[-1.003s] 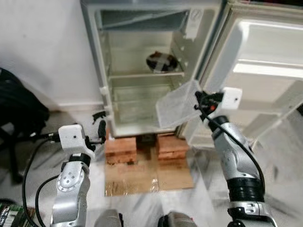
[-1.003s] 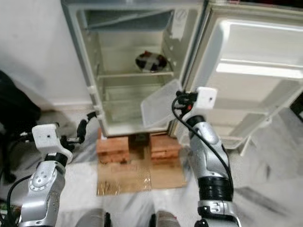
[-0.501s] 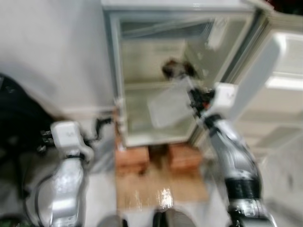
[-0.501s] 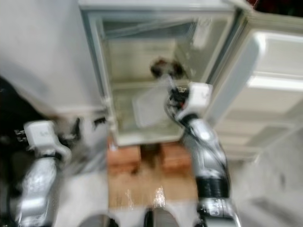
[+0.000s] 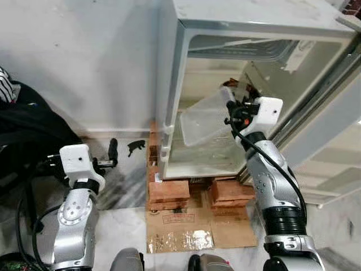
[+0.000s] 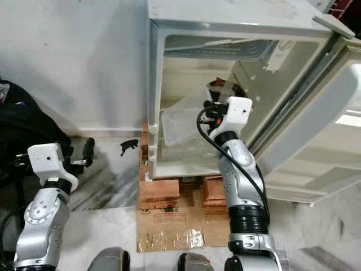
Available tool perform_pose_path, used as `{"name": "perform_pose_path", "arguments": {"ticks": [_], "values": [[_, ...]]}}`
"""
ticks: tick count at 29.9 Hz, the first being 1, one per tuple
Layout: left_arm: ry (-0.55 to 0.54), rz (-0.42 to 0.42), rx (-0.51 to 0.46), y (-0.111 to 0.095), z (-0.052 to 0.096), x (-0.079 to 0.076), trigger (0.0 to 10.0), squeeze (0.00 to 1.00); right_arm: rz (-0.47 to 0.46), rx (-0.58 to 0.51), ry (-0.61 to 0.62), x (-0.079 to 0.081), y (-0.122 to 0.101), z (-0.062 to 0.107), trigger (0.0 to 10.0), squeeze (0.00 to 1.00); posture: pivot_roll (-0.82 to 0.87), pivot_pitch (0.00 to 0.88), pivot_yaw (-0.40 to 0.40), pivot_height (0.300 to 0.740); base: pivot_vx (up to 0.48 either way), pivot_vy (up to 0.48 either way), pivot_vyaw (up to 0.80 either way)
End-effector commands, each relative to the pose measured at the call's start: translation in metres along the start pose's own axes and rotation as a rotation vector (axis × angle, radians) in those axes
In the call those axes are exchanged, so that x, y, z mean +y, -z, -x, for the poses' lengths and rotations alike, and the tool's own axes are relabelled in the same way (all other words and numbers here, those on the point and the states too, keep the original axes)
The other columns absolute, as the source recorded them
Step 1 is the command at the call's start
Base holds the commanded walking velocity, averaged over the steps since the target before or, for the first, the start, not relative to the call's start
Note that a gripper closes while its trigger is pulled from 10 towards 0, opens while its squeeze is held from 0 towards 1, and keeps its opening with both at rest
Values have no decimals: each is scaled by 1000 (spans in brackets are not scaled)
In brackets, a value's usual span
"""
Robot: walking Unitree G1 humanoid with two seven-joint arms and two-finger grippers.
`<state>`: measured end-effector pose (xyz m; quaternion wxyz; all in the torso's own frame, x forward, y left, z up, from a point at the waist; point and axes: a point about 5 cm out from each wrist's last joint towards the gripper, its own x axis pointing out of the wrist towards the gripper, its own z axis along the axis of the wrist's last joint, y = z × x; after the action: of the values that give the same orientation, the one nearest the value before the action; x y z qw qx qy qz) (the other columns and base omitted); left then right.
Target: Restocking fridge
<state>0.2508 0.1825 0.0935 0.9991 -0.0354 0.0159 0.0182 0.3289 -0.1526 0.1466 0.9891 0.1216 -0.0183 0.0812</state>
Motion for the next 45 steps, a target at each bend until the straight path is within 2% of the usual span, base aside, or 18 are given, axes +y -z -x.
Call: {"name": "perform_pose_path", "arguments": {"ticks": [1, 20, 32, 38, 41, 45], "values": [[17, -1, -5, 0, 1, -3, 10000, 0, 10, -9, 27, -6, -1, 1, 10000, 0, 57, 92, -79, 740, 379, 0, 0], [23, -16, -3, 0, 2, -5, 10000, 0, 22, -23, 46, -9, -4, -3, 10000, 0, 63, 88, -83, 740, 435, 0, 0], [-11, -9, 7, 1, 8, -2, 10000, 0, 14, -25, 51, -9, -4, -8, 10000, 0, 80, 109, -90, 740, 0, 0, 0], [-48, -35, 64, 8, 20, 6, 10000, 0, -69, 37, 32, -3, 8, -14, 10000, 0, 105, 131, -102, 740, 0, 0, 0], [-87, -71, 106, 15, 34, 16, 10000, 0, -161, 80, 35, 5, 19, -21, 10000, 0, 132, 150, -109, 740, 0, 0, 0], [-127, -87, 142, 19, 51, 25, 10000, 0, -183, 111, 8, 15, 26, -29, 10000, 0, 170, 176, -123, 740, 0, 0, 0]]}}
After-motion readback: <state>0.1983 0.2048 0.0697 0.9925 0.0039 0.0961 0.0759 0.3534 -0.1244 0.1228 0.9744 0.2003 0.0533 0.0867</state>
